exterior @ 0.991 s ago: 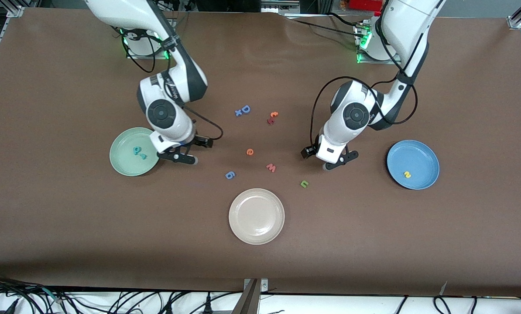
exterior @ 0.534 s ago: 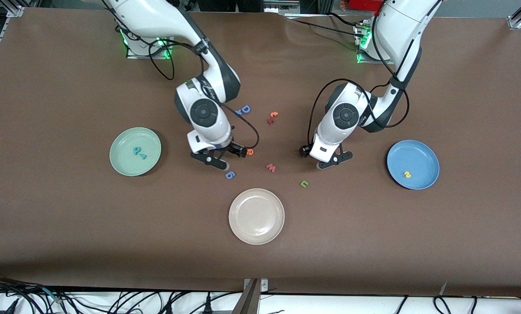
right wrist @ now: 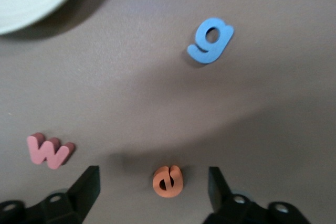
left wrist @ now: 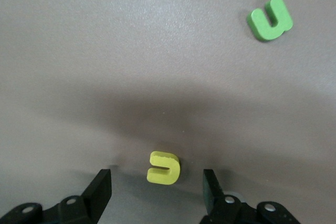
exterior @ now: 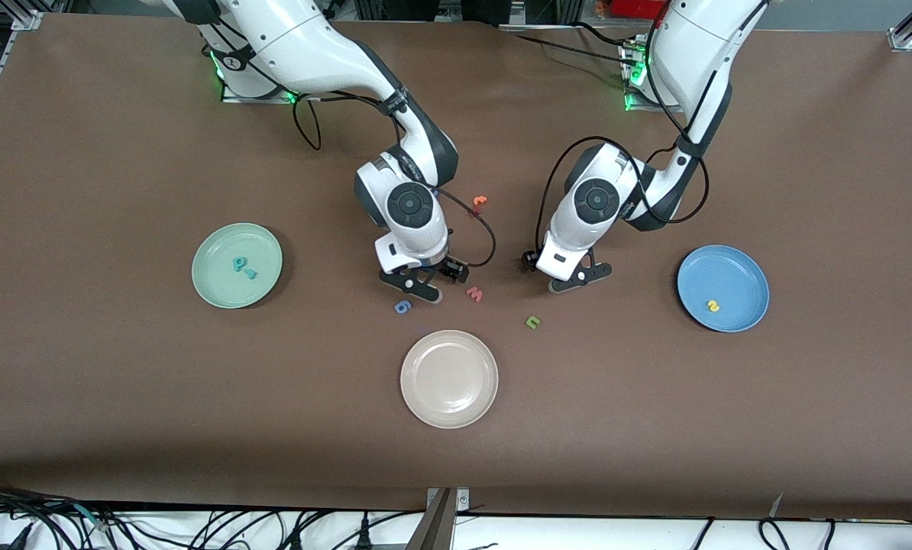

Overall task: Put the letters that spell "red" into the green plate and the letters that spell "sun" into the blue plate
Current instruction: 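Lift the orange letter with the right gripper while the left gripper grasps yellow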

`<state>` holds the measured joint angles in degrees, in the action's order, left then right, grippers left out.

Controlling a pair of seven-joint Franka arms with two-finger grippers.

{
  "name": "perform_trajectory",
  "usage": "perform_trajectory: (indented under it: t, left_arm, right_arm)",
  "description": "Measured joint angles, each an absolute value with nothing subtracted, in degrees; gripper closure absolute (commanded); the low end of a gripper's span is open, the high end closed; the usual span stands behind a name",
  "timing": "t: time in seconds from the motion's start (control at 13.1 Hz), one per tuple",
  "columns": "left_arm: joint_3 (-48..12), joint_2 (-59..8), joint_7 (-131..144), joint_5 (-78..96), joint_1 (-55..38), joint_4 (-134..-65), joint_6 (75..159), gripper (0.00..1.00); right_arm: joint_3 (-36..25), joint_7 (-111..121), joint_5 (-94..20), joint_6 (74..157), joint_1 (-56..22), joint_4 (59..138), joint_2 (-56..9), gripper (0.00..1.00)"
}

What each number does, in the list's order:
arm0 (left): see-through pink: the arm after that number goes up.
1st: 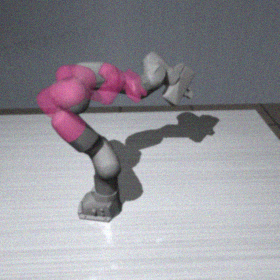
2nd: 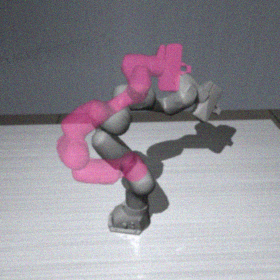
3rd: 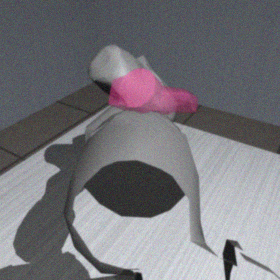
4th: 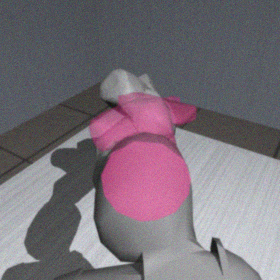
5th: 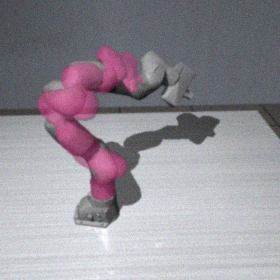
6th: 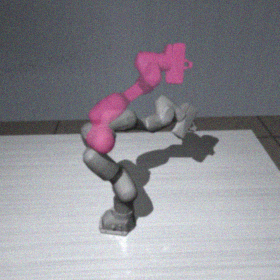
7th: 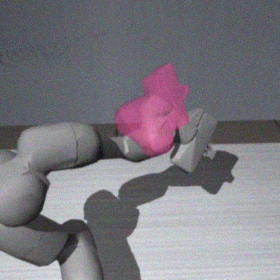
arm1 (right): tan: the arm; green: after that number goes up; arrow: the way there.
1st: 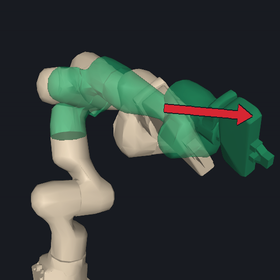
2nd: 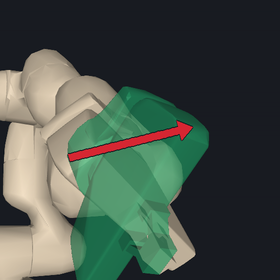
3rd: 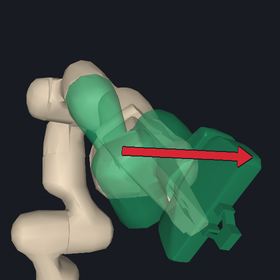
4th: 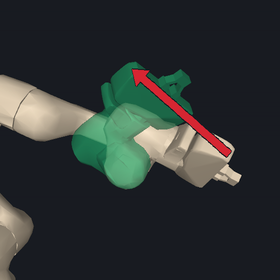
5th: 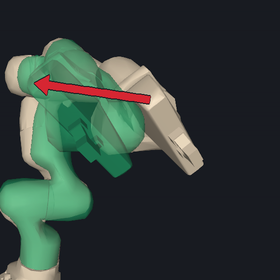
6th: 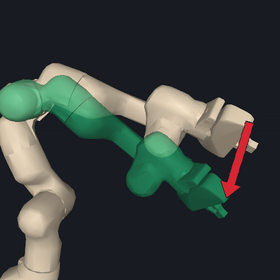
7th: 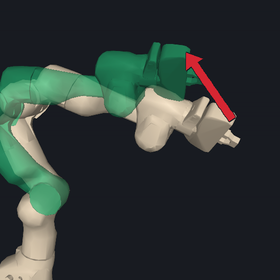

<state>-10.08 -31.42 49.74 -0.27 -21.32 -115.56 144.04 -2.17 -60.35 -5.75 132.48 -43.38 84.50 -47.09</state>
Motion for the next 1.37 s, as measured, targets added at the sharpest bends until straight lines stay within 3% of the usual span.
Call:
perform_trajectory:
  t: [0.15,0.91,1.14,1.37]
  left_arm:
    - [-10.08,-31.49,49.93,-1.24,-21.38,-116.08,144.04,0.22]
    - [-10.14,-31.89,49.93,-1.26,-21.72,-116.26,144.24,0.25]
    - [-10.14,-31.9,49.93,-1.27,-21.72,-116.19,144.39,0.26]
    - [-10.14,-31.9,49.93,-1.27,-21.72,-116.18,144.43,0.26]
  right_arm:
    - [-2.18,-60.15,-5.28,132.43,-43.63,84.46,-47.33,0.38]
    - [-2.25,-60.08,-3.52,130.61,-45.45,84.92,-47.75,0.42]
    - [-2.41,-60.08,-3.46,130.62,-45.45,84.87,-47.73,0.54]
    - [-2.54,-60.09,-3.42,130.62,-45.45,84.76,-47.66,0.81]
